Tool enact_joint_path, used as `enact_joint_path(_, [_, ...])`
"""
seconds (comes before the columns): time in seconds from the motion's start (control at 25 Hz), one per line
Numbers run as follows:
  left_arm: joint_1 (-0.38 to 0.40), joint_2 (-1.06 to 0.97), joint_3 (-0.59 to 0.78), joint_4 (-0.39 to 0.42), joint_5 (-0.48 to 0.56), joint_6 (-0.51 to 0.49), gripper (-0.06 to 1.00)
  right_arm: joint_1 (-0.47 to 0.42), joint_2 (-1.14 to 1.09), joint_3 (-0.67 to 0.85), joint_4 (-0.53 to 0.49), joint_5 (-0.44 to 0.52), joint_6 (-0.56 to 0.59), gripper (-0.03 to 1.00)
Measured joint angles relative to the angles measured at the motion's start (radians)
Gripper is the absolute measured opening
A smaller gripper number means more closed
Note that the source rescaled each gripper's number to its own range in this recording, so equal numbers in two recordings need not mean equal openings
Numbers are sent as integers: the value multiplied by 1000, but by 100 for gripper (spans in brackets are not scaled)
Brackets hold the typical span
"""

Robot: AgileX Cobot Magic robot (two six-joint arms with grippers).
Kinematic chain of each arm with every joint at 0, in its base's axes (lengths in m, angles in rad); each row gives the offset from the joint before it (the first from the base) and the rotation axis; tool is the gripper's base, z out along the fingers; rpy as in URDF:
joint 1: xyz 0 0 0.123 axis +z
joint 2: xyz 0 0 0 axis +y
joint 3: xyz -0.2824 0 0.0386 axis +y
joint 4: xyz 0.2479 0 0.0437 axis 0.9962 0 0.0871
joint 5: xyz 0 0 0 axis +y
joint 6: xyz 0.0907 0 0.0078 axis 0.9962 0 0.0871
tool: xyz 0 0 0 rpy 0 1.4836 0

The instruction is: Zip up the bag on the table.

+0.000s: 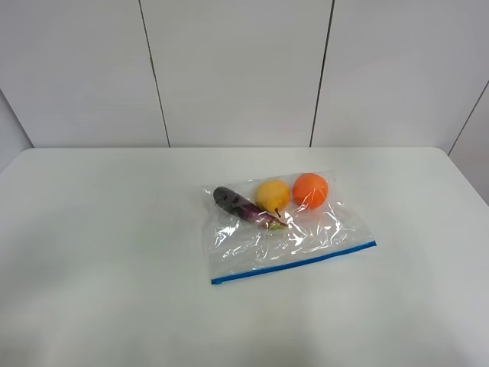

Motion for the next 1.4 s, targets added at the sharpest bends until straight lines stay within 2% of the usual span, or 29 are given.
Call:
enact_joint_path(0.2, [0, 0, 0, 0, 0, 0, 56, 0, -88, 0, -1, 35, 12, 95])
enact_joint_path(0.44, [0, 0, 0, 0, 0, 0, 56, 6, -169, 0, -10, 129, 15, 95])
enact_joint_path(0.56, [-2, 0, 0, 0, 0, 0, 56, 57, -195, 0, -44, 195, 32, 95])
enact_joint_path(0.72, [-9, 0, 0, 0, 0, 0, 56, 142, -233, 0, -134, 346, 93, 95])
enact_joint_path(0.8, [-9, 0, 0, 0, 0, 0, 56, 167, -263, 2, -167, 389, 131, 95])
enact_joint_path(1.08, [-9, 0, 0, 0, 0, 0, 56, 175, -378, 3, -170, 437, 179, 95])
enact_joint_path(1.4, [-9, 0, 0, 0, 0, 0, 56, 175, -384, 3, -163, 462, 230, 95])
